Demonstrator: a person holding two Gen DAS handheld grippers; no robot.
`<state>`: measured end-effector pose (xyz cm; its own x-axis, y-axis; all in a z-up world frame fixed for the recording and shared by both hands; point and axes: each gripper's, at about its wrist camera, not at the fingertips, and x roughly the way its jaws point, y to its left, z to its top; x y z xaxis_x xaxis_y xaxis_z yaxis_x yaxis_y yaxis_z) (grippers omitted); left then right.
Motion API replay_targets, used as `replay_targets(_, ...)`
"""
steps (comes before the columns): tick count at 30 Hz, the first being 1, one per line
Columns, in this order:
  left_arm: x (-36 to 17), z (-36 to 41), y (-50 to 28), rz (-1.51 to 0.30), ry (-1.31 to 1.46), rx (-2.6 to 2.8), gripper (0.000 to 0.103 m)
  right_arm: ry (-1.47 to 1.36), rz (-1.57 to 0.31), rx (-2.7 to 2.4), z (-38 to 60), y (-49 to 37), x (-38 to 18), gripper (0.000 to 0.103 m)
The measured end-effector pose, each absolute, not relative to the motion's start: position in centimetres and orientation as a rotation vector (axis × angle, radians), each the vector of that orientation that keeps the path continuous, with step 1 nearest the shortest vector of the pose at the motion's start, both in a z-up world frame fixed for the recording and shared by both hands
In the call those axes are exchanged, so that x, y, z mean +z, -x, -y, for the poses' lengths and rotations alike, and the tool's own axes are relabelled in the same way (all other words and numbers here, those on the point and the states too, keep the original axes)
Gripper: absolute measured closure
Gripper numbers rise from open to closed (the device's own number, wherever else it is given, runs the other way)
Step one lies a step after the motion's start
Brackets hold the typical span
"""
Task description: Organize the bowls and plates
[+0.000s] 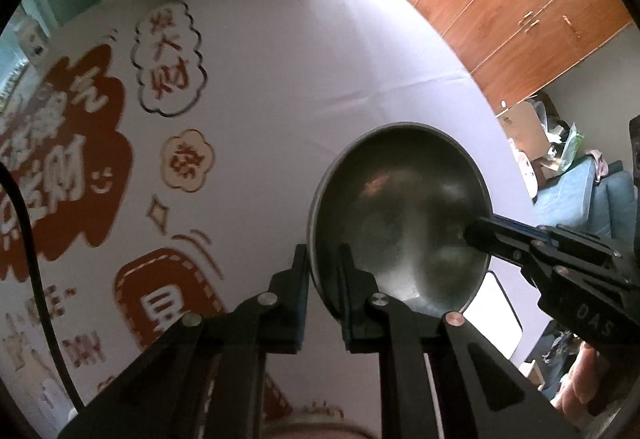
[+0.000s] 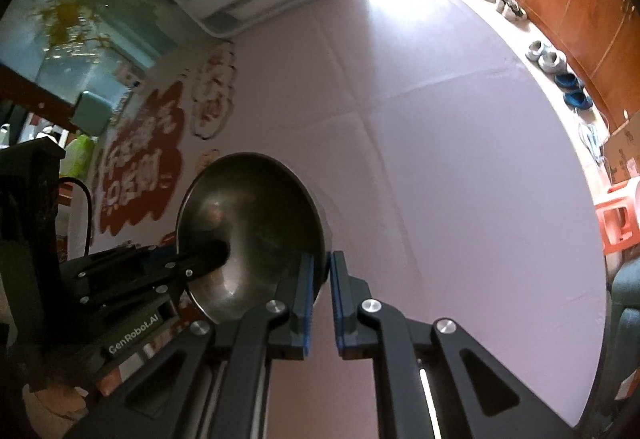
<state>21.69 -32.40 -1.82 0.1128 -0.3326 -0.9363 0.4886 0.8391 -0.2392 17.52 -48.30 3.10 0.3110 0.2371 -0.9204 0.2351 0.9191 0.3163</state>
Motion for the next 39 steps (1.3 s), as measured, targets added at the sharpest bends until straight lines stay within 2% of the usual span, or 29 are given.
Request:
replay_targets(8, 4.8, 26.7, -16.0, -1.242, -0.177, -0.615, 0.091, -0.353, -1.171, 0.087, 43.8, -12.8, 9.3, 0.095)
replay_targets(13, 5.5, 23.5, -11.1, -1.239, -0.199, -0.630, 0.088, -0.306, -1.142, 0.131, 40.8, -9.6, 10.9, 0.095)
replay_targets(19, 3.1, 20.1, -6.7, -1.298, -0.172, -0.625, 0.087, -0.269, -1.190, 0.182, 37.9, -6.6, 9.1, 0.095)
replay_targets(27, -1.4, 18.0, -5.2, -1.377, -0.161, -0.584, 0.086, -0.248, -1.308, 0.194, 35.2, -5.7, 3.9, 0.095)
replay_targets(36, -2.1, 17.1, -5.4, -1.389, -0.165, -0.574, 0.086, -0.208, -1.357, 0.172, 33.9, -5.8, 1.6, 0.095)
replay_targets(39, -1.9, 16.9, -5.2, -1.388, -0.166, -0.584, 0.083, -0.190, -1.348, 0.155, 33.9, -5.7, 1.9, 0.095)
